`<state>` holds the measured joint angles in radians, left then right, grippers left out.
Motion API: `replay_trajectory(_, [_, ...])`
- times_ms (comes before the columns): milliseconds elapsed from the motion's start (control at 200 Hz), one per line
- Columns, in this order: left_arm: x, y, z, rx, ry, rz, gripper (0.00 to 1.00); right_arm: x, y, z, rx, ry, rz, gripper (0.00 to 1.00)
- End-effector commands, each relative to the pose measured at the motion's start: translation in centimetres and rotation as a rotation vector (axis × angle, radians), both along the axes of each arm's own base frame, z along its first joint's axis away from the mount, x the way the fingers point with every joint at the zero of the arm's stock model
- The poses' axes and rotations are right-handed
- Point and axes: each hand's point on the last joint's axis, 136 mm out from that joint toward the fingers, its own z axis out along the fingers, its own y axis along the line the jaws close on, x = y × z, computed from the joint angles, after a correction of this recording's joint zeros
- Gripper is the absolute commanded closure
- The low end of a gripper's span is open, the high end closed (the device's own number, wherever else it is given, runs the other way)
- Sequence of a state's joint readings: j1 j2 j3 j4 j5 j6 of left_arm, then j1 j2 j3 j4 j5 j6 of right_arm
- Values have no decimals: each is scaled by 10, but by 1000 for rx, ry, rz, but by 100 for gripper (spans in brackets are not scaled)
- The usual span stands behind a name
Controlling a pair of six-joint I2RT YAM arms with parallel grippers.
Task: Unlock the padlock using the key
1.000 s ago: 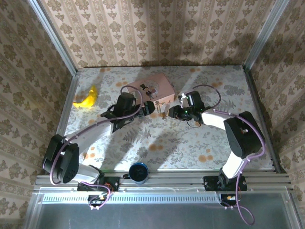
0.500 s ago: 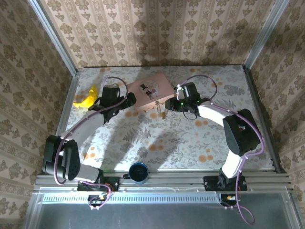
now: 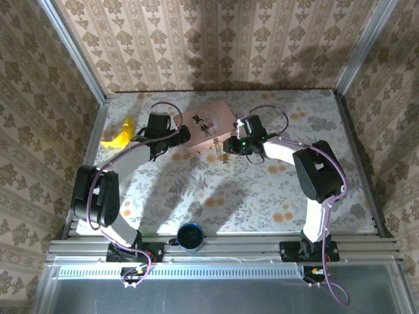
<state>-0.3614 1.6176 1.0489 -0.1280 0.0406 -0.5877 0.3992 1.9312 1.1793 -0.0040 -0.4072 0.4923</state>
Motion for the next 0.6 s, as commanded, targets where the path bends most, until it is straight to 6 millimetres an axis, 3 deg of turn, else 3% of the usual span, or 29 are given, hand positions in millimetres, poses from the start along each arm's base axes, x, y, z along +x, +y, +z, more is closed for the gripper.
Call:
replay_trajectory(0, [7,-9,3,14,-17,-41,7,6,11,4,14,-19,27,71])
replay_trajectory(595, [0,-10,-33,46,68,-50,19,14,27,-10,1,-12,55,71])
